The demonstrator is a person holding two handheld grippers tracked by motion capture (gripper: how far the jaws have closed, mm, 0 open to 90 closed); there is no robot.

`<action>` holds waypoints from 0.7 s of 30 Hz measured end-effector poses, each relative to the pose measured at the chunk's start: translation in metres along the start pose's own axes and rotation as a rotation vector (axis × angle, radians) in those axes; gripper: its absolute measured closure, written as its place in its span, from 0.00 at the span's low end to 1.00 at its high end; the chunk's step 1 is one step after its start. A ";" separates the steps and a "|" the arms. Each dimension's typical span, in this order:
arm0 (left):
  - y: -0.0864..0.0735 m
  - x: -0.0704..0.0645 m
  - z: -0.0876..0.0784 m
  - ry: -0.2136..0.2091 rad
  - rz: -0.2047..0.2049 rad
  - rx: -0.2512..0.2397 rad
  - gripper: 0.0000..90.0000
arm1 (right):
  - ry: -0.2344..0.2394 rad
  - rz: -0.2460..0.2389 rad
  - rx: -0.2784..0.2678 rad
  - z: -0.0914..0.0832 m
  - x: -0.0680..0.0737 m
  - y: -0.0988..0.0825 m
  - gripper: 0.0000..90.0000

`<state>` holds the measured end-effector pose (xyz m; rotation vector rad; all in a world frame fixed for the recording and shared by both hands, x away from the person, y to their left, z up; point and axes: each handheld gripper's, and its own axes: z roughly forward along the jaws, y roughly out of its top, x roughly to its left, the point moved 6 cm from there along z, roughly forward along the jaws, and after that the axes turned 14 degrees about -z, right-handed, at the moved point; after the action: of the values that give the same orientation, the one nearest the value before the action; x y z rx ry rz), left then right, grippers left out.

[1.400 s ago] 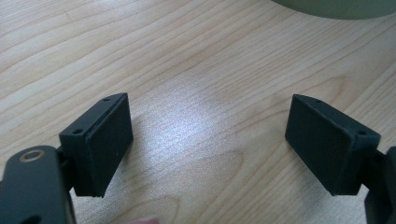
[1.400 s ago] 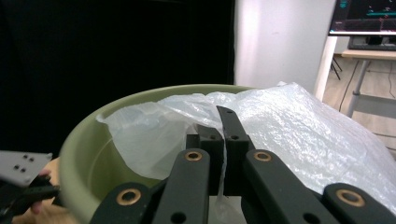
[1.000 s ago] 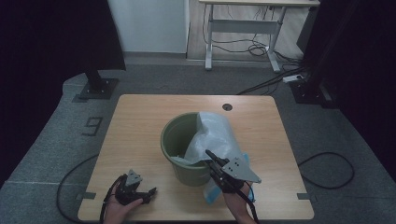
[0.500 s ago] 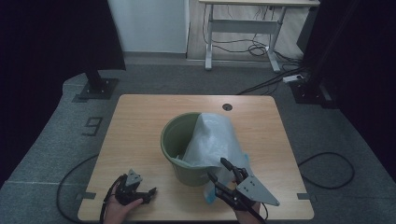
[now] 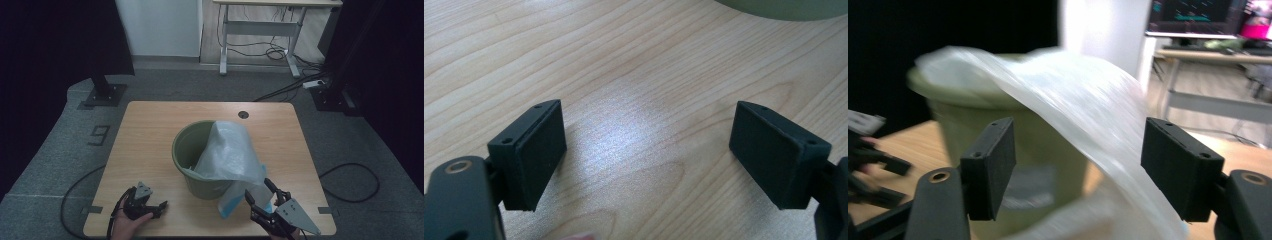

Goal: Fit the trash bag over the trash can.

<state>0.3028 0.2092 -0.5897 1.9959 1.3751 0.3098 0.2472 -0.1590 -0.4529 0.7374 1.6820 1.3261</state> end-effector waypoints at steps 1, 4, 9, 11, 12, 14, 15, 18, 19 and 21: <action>0.000 0.000 0.000 0.000 -0.001 -0.001 0.16 | -0.007 0.000 0.010 0.001 -0.002 -0.004 0.31; 0.000 0.000 0.000 0.001 -0.003 -0.002 0.16 | -0.010 0.026 0.052 0.005 -0.008 -0.022 0.30; 0.000 0.000 0.000 0.001 -0.003 -0.002 0.16 | 0.007 0.068 0.112 0.009 -0.007 -0.048 0.29; 0.000 0.000 0.000 0.001 -0.003 -0.002 0.16 | 0.008 0.089 0.127 0.011 -0.008 -0.054 0.29; 0.000 0.000 0.000 0.001 -0.003 -0.002 0.16 | 0.008 0.109 0.135 0.013 -0.008 -0.058 0.29; 0.000 0.000 0.000 0.001 -0.003 -0.002 0.16 | 0.005 0.133 0.144 0.016 -0.009 -0.061 0.29; 0.000 0.000 0.000 0.001 -0.003 -0.002 0.16 | 0.001 0.142 0.145 0.018 -0.010 -0.062 0.30; 0.000 0.000 0.000 0.001 -0.003 -0.002 0.16 | -0.004 0.169 0.147 0.023 -0.010 -0.065 0.34; 0.000 0.000 0.000 0.001 -0.004 -0.002 0.16 | -0.005 0.176 0.142 0.024 -0.010 -0.065 0.36; 0.000 0.000 0.000 0.001 -0.003 -0.002 0.16 | -0.015 0.171 0.141 0.026 -0.009 -0.066 0.39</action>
<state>0.3028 0.2089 -0.5897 1.9917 1.3778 0.3103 0.2781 -0.1723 -0.5156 0.9901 1.7451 1.3227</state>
